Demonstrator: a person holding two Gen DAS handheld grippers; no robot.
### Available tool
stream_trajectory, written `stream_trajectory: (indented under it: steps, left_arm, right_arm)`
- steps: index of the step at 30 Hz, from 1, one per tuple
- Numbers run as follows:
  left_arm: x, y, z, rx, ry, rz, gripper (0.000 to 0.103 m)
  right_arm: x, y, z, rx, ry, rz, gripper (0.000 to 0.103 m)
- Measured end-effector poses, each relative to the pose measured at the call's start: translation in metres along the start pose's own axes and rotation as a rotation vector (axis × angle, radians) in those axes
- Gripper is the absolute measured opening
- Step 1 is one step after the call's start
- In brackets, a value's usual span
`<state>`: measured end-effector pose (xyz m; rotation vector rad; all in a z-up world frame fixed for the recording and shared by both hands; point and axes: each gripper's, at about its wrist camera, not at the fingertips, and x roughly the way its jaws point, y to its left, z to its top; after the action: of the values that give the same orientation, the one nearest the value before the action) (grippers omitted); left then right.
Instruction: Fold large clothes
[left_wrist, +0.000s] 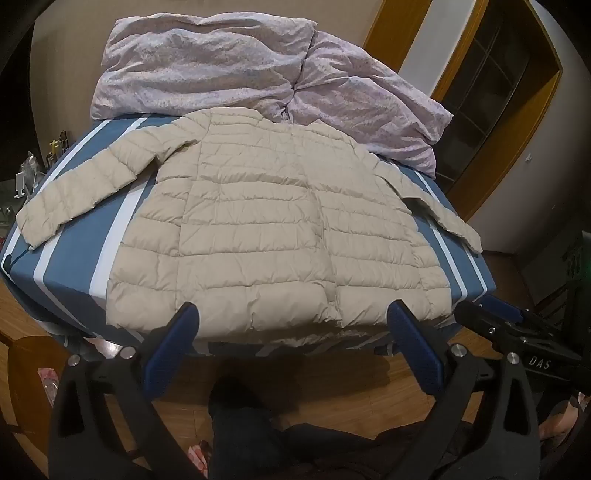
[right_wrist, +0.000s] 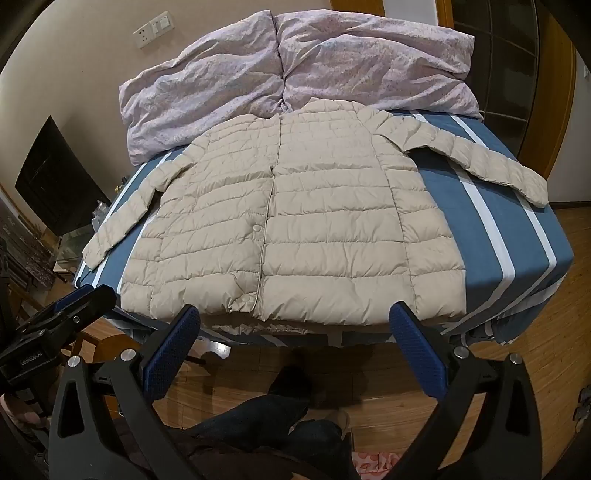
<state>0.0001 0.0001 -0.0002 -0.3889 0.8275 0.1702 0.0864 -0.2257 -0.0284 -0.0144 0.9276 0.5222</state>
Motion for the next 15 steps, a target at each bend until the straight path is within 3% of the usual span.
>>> stream_trajectory:
  steps: [15]
  left_arm:
    - [-0.0002, 0.0006, -0.0006, -0.002, 0.001, -0.003, 0.101]
  right_arm:
    - [0.0013, 0.0006, 0.0007, 0.001, 0.002, 0.001, 0.102]
